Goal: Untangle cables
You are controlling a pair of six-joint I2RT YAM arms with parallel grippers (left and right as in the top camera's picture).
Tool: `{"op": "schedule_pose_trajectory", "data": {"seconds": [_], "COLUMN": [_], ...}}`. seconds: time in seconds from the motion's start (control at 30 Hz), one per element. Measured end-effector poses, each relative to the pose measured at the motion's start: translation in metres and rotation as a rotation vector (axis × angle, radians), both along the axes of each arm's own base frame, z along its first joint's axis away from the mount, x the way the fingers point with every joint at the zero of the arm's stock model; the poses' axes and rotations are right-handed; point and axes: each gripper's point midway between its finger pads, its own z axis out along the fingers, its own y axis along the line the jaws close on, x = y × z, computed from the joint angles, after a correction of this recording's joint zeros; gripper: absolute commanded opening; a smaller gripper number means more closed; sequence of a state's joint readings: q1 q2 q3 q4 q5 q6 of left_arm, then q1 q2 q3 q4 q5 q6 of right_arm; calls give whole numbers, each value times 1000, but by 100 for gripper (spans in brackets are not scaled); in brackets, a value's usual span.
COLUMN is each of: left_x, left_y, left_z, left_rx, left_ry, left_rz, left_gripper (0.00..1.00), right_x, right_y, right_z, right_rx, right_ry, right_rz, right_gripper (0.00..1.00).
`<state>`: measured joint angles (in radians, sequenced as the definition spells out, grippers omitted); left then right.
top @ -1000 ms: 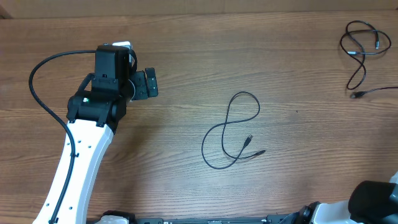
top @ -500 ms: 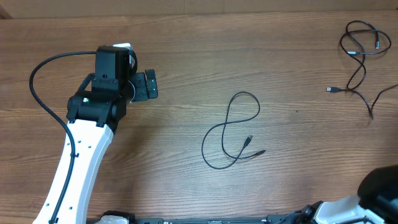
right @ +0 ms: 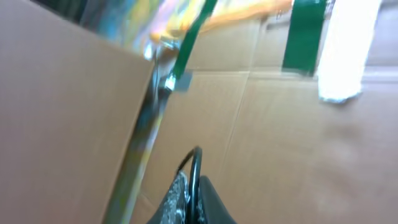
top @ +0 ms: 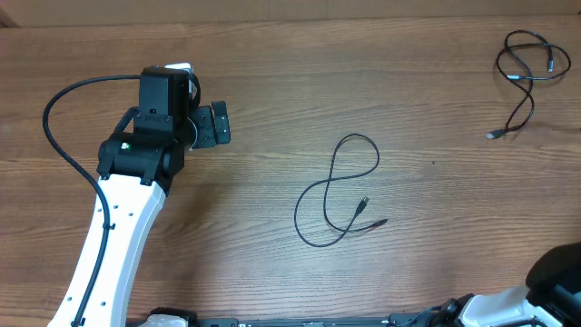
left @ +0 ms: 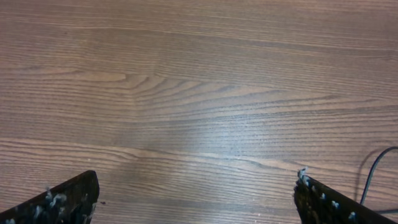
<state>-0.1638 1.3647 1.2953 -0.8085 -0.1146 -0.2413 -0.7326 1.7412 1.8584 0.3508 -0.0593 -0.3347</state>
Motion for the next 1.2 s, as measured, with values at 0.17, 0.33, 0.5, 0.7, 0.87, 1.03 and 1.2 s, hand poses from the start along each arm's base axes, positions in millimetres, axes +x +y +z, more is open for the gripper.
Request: {"op": "schedule_pose_trajectory", "data": {"seconds": [0.17, 0.33, 0.5, 0.7, 0.87, 1.03, 1.2], "left_x": [0, 0, 0, 1, 0, 0, -3], "left_y": [0, 0, 0, 0, 0, -1, -3], "left_z": [0, 0, 0, 0, -1, -1, -3], "left_rx": [0, 0, 0, -1, 0, -3, -11], "left_ry": [0, 0, -2, -5, 1, 2, 17], "left_rz": [0, 0, 0, 0, 0, -3, -11], "left_gripper": [100, 100, 100, 100, 100, 100, 100], "right_x": [-4, -36, -38, -14, -5, 0, -6], "right_y": [-2, -10, -41, -62, -71, -61, -40], "right_z": [1, 27, -9, -99, -180, -250, -291], "right_rx": [-78, -210, -105, 142, 457, 806, 1094], "right_ry": [65, 14, 177, 421, 530, 557, 558], "right_rz": [-66, -164, -175, -100, -35, 49, 88], "right_gripper": [4, 4, 4, 4, 4, 4, 4]}}
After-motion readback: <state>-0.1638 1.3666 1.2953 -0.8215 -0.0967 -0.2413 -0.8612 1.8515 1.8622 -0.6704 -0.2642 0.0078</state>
